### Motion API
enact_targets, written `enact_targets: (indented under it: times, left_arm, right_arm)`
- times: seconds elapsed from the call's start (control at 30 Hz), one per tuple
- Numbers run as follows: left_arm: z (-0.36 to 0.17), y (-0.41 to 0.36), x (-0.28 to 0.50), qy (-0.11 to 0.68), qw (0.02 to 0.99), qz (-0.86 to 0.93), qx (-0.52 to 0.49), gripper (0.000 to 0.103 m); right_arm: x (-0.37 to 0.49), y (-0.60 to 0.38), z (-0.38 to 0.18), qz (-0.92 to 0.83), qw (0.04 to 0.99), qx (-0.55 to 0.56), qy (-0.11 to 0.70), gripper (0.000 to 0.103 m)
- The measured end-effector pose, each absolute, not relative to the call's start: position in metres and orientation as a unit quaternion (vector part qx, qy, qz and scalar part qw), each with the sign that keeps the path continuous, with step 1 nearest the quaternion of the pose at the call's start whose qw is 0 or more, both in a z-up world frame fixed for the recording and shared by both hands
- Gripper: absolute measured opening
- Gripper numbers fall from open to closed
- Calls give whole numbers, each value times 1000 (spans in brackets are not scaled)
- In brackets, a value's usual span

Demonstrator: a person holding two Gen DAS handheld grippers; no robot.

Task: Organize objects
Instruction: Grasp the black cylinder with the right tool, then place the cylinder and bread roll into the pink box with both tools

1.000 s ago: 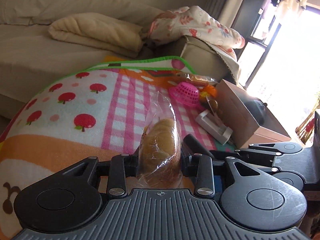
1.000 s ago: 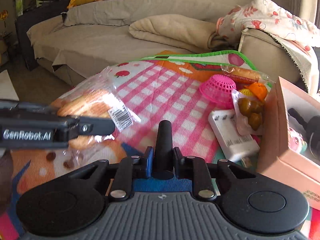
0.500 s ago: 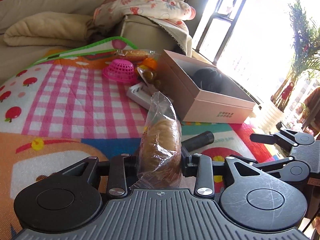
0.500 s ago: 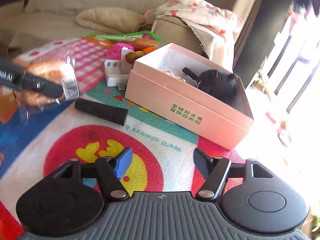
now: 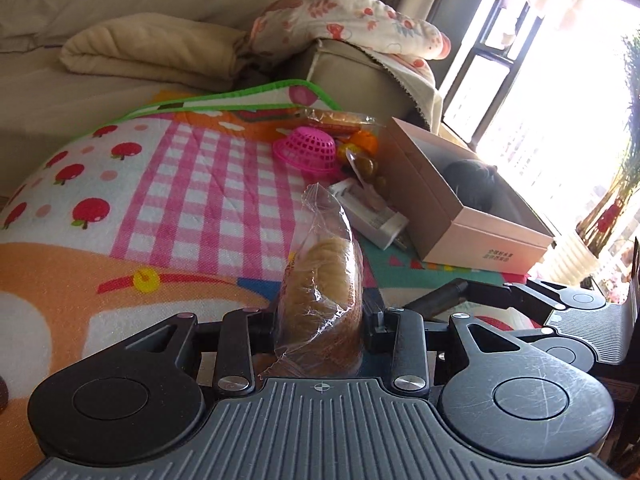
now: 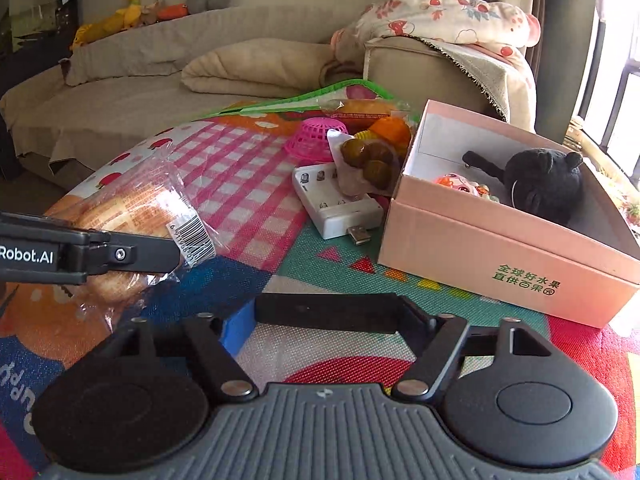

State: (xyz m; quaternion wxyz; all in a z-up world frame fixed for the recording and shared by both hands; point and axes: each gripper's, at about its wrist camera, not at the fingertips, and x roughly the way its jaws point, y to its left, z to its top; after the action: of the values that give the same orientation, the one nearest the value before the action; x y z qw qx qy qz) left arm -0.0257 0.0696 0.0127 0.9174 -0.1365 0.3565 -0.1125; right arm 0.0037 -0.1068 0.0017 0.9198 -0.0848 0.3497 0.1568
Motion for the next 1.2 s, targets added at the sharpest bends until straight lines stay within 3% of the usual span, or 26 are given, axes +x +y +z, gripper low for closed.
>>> enact_targets:
  times: [0.47, 0.63, 0.8, 0.87, 1.03, 1.2]
  left_arm:
    - [42, 10, -30, 351, 914, -188, -77, 38]
    - [92, -25, -6, 293, 927, -224, -62, 38]
    - [130, -66, 56, 240, 933, -237, -127, 39]
    - [125, -83, 81, 236, 931, -240, -139, 40]
    - [75, -127, 125, 285, 932, -217, -56, 43]
    - [64, -71, 108, 252, 934, -203, -150, 43]
  right_arm:
    - [-74, -185, 39, 119, 948, -73, 287, 74]
    - [-82, -216, 41, 92, 955, -48, 277, 74]
    - [-81, -228, 37, 63, 956, -37, 285, 74]
    - [-83, -229, 35, 63, 956, -36, 284, 74]
    - [-81, -227, 34, 55, 954, -43, 293, 74]
    - [-76, -232, 40, 49, 955, -43, 289, 74]
